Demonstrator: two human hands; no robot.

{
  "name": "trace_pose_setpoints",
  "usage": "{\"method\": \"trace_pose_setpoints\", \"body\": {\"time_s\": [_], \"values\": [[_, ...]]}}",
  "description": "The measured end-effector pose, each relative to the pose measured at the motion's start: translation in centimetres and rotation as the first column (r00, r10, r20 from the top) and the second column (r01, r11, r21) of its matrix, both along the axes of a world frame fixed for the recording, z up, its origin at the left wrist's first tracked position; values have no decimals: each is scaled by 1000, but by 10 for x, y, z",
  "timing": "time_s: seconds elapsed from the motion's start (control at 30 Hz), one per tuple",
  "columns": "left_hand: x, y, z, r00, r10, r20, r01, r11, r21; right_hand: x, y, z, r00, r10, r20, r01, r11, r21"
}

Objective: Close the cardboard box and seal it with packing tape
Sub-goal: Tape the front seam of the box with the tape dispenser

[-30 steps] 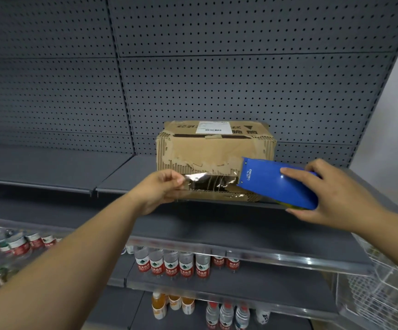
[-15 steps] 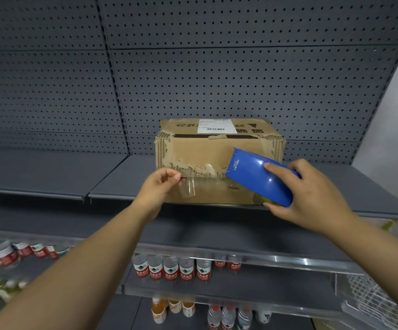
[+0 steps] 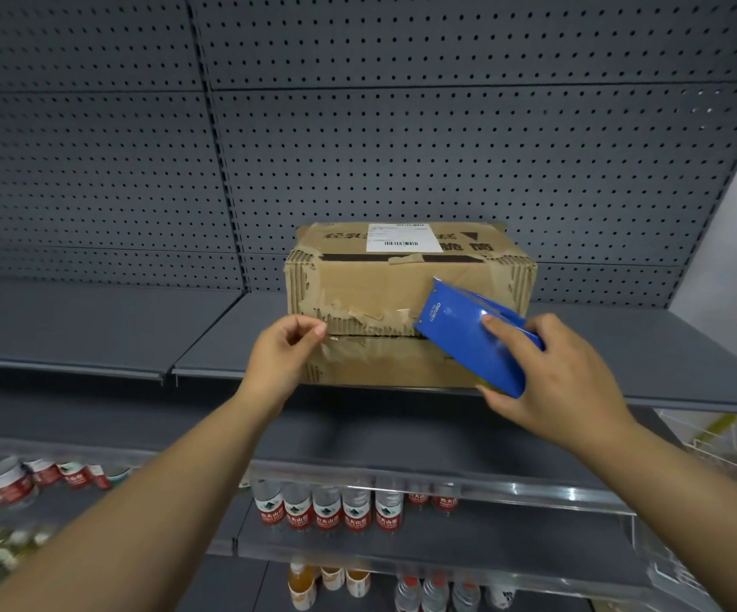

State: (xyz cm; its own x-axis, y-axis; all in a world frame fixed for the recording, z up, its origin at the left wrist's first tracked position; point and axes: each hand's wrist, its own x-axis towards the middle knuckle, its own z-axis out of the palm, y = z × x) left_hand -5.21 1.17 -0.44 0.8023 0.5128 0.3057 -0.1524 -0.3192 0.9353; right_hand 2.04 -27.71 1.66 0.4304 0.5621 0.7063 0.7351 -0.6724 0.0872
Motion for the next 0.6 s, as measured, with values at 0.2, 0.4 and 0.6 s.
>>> {"method": "trace_pose_setpoints", "body": {"time_s": [0.2, 0.4, 0.6], "values": [[-3, -3, -16, 974, 219, 64, -227, 958, 176, -4, 7, -3, 1000, -19, -15, 19, 1000, -1], [0, -15, -27, 947, 308, 94, -315, 945, 85, -7, 10, -3, 999, -38, -27, 38, 999, 14], [-3, -26, -17, 939, 340, 52, -342, 939, 39, -10, 13, -5, 998, -44, -47, 46, 998, 45]]}}
